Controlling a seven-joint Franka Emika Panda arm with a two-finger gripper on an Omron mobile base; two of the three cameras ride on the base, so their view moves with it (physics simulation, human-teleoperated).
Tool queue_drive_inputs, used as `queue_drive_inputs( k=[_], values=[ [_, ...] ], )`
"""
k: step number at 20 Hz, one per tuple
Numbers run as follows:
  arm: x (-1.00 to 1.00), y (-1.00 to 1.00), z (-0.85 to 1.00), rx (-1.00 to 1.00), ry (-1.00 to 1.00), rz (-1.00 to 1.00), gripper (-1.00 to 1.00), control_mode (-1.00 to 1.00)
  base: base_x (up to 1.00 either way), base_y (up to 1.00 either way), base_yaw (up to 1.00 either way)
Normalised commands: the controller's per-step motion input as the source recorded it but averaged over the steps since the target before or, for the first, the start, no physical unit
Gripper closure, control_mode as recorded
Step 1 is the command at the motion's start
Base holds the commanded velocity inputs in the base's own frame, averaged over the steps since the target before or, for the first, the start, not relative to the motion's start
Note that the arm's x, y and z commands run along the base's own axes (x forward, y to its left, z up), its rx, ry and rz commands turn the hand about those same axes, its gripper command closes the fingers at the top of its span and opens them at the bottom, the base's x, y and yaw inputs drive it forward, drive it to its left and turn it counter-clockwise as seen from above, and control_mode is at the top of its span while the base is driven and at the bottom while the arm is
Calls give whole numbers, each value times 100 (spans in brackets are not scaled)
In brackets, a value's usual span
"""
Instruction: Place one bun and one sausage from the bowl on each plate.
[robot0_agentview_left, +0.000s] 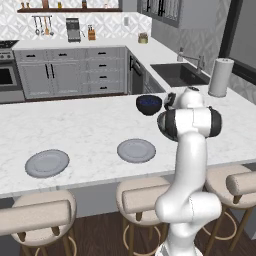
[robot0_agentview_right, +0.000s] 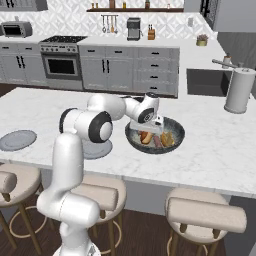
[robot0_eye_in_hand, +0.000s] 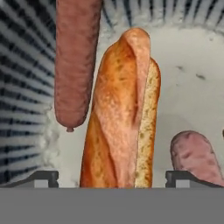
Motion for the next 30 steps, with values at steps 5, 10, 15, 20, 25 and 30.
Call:
queue_drive_inputs(
  k=[5,10,15,20,25,30],
  values=[
    [1,10,-18,0,0,0,100,-100,0,0,0],
    [0,13,25,2,-9,0,100,-100,0,0,0],
    [-79,22,71,0,-12,0,100,-100,0,0,0],
    [-82,77,24,0,-6,0,100,-100,0,0,0],
    [-46,100,18,0,0,0,100,-100,0,0,0],
    [-4,100,0,0,0,0,100,-100,0,0,0]
  ],
)
